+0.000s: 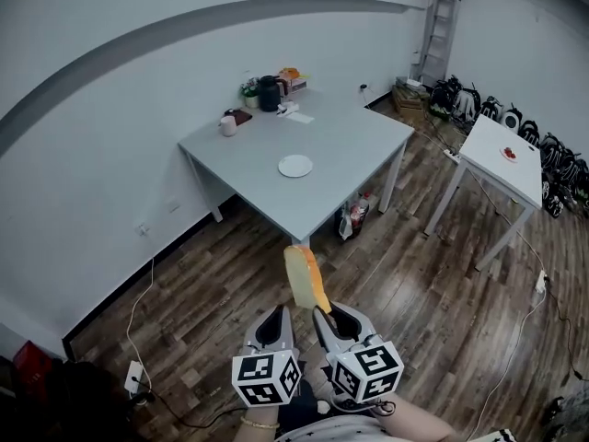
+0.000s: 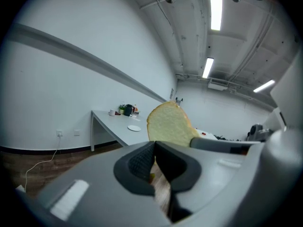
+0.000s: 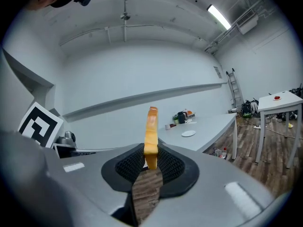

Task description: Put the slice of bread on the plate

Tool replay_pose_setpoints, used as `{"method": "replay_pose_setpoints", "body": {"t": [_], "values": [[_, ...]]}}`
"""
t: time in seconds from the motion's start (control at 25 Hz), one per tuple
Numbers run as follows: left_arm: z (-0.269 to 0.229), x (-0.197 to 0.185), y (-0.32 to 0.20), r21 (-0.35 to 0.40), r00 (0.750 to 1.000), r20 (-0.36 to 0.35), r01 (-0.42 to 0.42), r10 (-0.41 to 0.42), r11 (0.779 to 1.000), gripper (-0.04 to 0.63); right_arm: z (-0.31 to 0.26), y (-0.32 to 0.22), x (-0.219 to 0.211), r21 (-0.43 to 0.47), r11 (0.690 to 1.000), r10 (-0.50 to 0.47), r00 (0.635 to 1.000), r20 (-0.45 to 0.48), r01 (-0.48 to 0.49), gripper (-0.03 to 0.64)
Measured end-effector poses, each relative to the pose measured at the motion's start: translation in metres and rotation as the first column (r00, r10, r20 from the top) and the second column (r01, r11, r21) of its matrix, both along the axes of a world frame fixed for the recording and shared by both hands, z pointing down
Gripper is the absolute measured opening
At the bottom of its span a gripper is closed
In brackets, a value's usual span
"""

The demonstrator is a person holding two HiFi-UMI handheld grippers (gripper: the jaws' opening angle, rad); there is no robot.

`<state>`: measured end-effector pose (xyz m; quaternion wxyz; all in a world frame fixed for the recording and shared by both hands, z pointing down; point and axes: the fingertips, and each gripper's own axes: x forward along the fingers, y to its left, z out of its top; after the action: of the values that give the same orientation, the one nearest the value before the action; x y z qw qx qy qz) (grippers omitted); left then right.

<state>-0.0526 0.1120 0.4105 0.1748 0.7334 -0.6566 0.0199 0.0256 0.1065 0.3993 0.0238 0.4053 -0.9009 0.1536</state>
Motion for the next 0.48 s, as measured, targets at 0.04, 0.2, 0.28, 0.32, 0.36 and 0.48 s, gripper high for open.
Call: {"method": "replay_pose_setpoints", "body": {"t": [0.04,0.2,0.28,0.32,0.36,0.48], "values": [[0.003,-0.002,-0.011,-0.006,1.000,-0.001,-0.004,0.004,1.000,0.008,0.003,-0.011,-0.002,-0.005,1.000,0.004,1.000,0.000,-0.004,0.081],[0.015,-0.014,-0.067,-0.023,1.000,0.005,-0.027,0.027,0.999,0.008,0.012,-0.063,-0.012,-0.016,0.999,0.028,1.000,0.007,-0.028,0.081],[0.019,-0.025,-0.102,-0.022,0.999,0.000,-0.040,0.040,0.999,0.009,0.017,-0.095,-0.021,-0.020,0.999,0.045,0.999,0.003,-0.044,0.081],[0.020,-0.032,-0.121,-0.018,0.999,-0.005,-0.048,0.048,0.999,0.008,0.018,-0.112,-0.027,-0.021,0.998,0.052,0.999,-0.001,-0.052,0.081],[0.019,-0.039,-0.140,-0.015,0.998,-0.008,-0.057,0.057,0.998,0.008,0.018,-0.130,-0.034,-0.021,0.998,0.057,0.998,-0.003,-0.057,0.081],[0.015,-0.060,-0.196,-0.004,0.996,-0.002,-0.092,0.092,0.996,0.008,0.015,-0.183,-0.058,-0.026,0.997,0.066,0.998,-0.005,-0.066,0.081]]}}
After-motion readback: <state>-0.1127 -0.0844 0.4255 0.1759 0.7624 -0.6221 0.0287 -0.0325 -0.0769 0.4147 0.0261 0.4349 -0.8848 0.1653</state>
